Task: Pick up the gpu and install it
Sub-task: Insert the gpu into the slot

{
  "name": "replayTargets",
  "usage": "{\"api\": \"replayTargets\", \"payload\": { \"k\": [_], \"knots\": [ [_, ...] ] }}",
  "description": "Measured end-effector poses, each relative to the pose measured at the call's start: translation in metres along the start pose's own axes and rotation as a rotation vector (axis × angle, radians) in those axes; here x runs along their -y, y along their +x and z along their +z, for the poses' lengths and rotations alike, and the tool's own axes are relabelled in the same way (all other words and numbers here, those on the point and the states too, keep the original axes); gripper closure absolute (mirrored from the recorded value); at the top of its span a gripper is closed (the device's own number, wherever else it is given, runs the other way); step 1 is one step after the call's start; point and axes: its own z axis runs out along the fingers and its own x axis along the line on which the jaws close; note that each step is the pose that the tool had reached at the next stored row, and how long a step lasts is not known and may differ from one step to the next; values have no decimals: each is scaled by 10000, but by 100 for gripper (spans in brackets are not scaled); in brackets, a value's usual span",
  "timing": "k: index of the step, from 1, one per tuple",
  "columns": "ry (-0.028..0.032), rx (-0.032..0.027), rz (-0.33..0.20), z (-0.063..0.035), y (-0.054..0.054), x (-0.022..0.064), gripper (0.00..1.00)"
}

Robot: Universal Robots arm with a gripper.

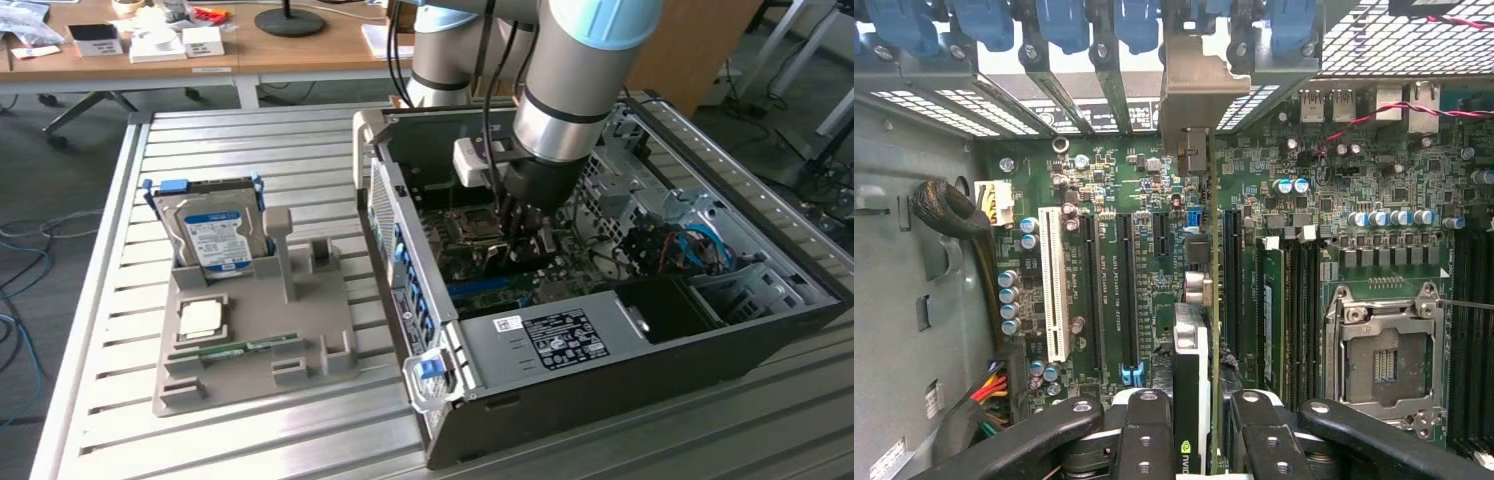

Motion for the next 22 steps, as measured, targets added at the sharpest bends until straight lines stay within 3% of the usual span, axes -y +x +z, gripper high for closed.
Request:
{"api": "replayTargets", "payload": {
  "k": [14,22],
  "knots": [
    [-106,-6,10,1,-1,20,73],
    [-111,-7,10,1,-1,16,73]
  ]
}}
